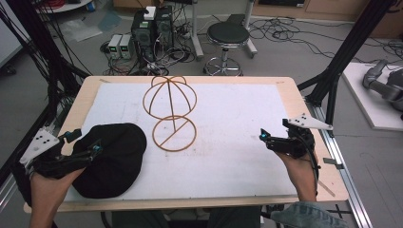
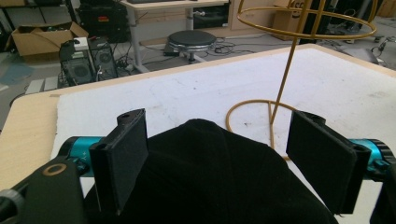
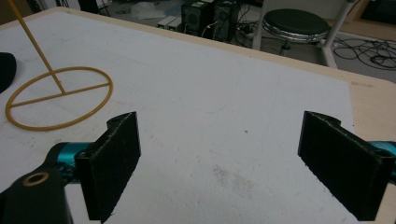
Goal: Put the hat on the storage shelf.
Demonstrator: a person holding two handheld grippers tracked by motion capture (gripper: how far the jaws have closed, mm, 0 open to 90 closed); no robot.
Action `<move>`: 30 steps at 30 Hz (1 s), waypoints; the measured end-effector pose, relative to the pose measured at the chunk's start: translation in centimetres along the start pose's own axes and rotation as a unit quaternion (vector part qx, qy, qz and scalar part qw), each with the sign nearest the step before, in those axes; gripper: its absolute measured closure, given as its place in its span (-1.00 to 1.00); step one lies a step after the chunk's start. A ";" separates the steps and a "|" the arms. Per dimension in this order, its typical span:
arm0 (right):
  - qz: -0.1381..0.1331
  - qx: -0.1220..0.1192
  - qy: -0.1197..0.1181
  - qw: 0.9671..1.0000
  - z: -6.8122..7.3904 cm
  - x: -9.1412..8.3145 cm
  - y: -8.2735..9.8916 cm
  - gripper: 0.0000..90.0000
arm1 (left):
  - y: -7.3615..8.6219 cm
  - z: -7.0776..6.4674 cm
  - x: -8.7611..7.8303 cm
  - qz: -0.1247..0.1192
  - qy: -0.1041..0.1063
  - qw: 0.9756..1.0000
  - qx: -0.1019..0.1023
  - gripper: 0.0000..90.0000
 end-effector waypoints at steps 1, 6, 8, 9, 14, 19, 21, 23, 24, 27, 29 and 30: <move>0.000 0.000 0.000 1.000 0.0 0.0 0.0 -0.71 | 0.0 0.0 0.0 -0.002 -0.001 1.000 -0.001 -0.53; 0.004 0.004 0.001 1.000 -0.1 0.1 0.3 -0.71 | -0.1 -0.2 0.0 -0.002 -0.001 1.000 0.003 -0.53; 0.004 0.004 0.001 1.000 -0.1 0.1 0.3 -0.71 | -0.1 -0.3 0.0 -0.003 0.000 1.000 0.003 -0.53; 0.004 0.004 0.001 1.000 -0.1 0.1 0.3 -0.71 | -0.1 -0.4 0.0 -0.002 0.001 1.000 0.006 -0.53; 0.003 0.002 0.000 1.000 0.0 0.1 0.2 -0.71 | 0.0 -0.9 0.1 -0.002 0.004 1.000 0.012 -0.52; 0.002 -0.002 -0.003 1.000 0.3 0.2 0.0 -0.71 | -0.1 -1.0 0.0 -0.005 0.002 1.000 0.016 -0.52; 0.002 -0.001 -0.004 1.000 0.3 0.2 0.0 -0.71 | -0.2 -1.0 -0.1 -0.007 0.002 1.000 0.017 -0.52; 0.002 -0.001 -0.004 1.000 0.3 0.2 0.0 -0.71 | -0.2 -1.0 -0.2 -0.008 0.001 1.000 0.019 -0.52; 0.002 -0.002 -0.003 1.000 0.3 0.1 0.0 -0.71 | -0.2 -1.0 -0.3 -0.009 0.001 1.000 0.018 -0.52; 0.000 -0.003 -0.001 1.000 0.3 0.0 -0.1 -0.71 | -0.3 -1.0 -0.5 -0.011 0.000 1.000 0.020 -0.52; 0.001 -0.003 -0.001 1.000 0.3 0.0 0.0 -0.71 | -0.4 -0.9 -0.7 -0.012 -0.001 1.000 0.020 -0.52; 0.002 -0.002 0.000 1.000 0.3 0.0 0.0 -0.71 | -0.5 -1.0 -0.8 -0.014 -0.002 1.000 0.020 -0.52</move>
Point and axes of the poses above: each handheld gripper's, and its own axes: x roughly forward along the jaws, y roughly out of its underside, z roughly to its left, the point moved 9 cm from there along x, roughly forward along the jaws, and after that the axes turned 14 degrees about -y, right-handed, at the moved point
